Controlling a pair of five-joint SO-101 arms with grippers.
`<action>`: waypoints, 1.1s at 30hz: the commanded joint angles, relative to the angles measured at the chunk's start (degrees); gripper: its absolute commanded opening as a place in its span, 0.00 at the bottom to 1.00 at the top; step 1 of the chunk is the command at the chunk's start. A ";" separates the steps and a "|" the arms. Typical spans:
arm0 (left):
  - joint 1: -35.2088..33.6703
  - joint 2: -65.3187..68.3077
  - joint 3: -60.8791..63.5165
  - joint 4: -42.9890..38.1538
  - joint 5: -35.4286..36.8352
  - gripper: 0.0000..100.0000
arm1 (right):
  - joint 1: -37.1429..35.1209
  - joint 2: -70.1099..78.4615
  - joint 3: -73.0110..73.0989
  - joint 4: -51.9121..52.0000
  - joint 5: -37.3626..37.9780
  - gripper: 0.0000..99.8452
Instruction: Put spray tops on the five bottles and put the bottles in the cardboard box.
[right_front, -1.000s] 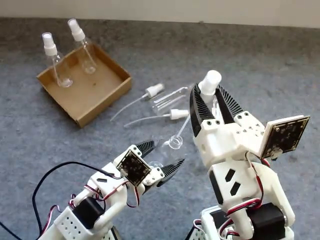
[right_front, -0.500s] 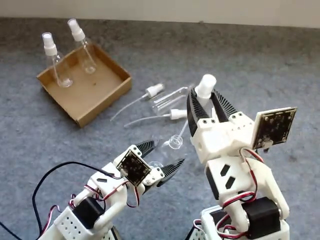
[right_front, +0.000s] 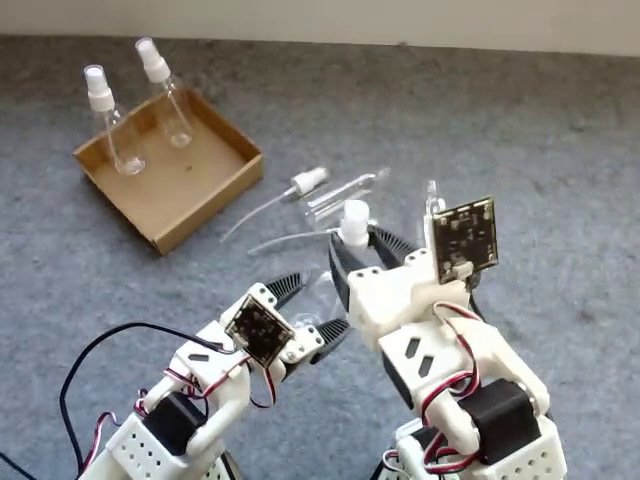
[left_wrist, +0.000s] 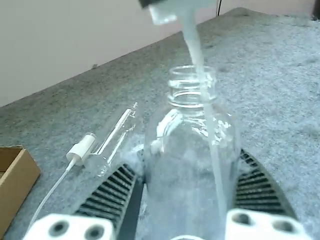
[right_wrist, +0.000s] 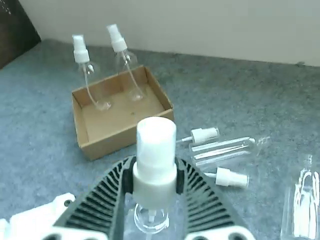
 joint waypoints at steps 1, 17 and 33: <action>-1.80 -0.57 1.27 -2.29 0.44 0.13 | -1.10 -0.57 -0.92 3.56 4.75 0.01; -1.98 -0.57 1.27 -2.29 0.44 0.13 | -0.66 -0.57 -10.33 13.41 14.15 0.24; -1.63 -0.57 1.27 -2.29 0.44 0.13 | 19.74 -0.48 -3.38 -4.26 14.33 0.03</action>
